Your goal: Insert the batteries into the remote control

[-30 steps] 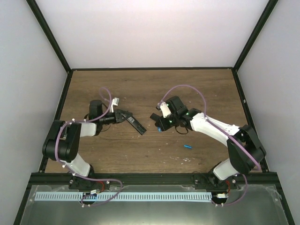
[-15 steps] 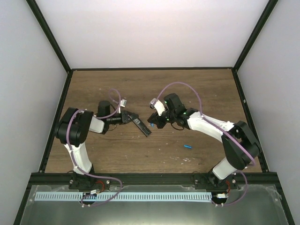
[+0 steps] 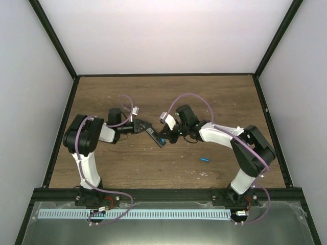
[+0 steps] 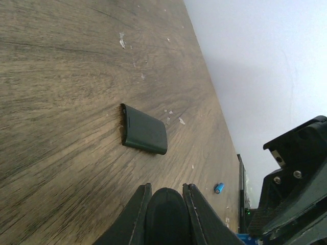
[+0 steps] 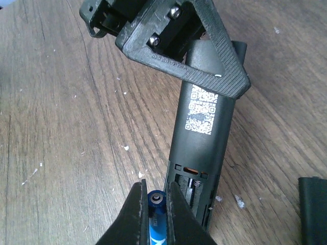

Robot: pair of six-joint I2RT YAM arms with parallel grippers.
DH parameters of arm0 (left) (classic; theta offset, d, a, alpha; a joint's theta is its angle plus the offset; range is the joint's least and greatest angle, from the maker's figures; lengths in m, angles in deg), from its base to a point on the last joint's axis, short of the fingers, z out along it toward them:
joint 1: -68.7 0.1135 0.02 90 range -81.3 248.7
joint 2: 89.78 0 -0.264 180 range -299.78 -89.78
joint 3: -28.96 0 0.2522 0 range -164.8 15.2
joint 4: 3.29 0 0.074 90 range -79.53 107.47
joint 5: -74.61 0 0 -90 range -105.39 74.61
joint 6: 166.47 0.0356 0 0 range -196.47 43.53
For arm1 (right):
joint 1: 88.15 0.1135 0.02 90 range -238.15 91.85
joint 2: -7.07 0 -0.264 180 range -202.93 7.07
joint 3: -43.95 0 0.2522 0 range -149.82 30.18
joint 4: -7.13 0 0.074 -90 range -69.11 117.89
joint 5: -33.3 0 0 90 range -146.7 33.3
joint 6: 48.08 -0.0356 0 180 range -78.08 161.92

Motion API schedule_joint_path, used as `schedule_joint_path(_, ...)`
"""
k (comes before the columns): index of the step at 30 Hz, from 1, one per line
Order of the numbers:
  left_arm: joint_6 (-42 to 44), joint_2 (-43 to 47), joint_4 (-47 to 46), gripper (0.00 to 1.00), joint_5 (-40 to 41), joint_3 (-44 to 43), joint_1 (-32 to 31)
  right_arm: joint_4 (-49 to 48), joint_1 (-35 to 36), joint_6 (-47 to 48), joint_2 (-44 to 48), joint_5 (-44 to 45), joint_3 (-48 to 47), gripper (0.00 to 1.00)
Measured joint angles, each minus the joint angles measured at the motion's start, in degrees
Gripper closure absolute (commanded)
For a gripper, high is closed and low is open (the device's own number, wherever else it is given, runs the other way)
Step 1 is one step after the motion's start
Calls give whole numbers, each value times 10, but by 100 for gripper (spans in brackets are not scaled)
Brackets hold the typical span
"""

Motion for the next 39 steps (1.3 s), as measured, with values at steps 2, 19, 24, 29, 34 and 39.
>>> schedule_joint_path(2, 0, -5, -3, 100, -2, -1, 0, -6, 1, 2, -10, -5, 0, 99)
schedule_joint_path(19, -5, -15, -18, 100, -9, -1, 0, -115, 19, 14, -35, 11, 57, 99)
schedule_joint_path(24, -4, -16, -17, 100, -9, -2, 0, -143, 19, 14, -46, 17, 59, 99)
schedule_joint_path(29, -4, -16, -15, 100, -10, -3, 0, -156, 19, 15, -56, 17, 59, 99)
schedule_joint_path(34, -2, -16, -14, 100, -10, -3, 1, -162, 19, 15, -65, 17, 59, 99)
schedule_joint_path(39, 0, -16, -14, 100, -11, -3, 1, -165, 19, 15, -68, 16, 59, 99)
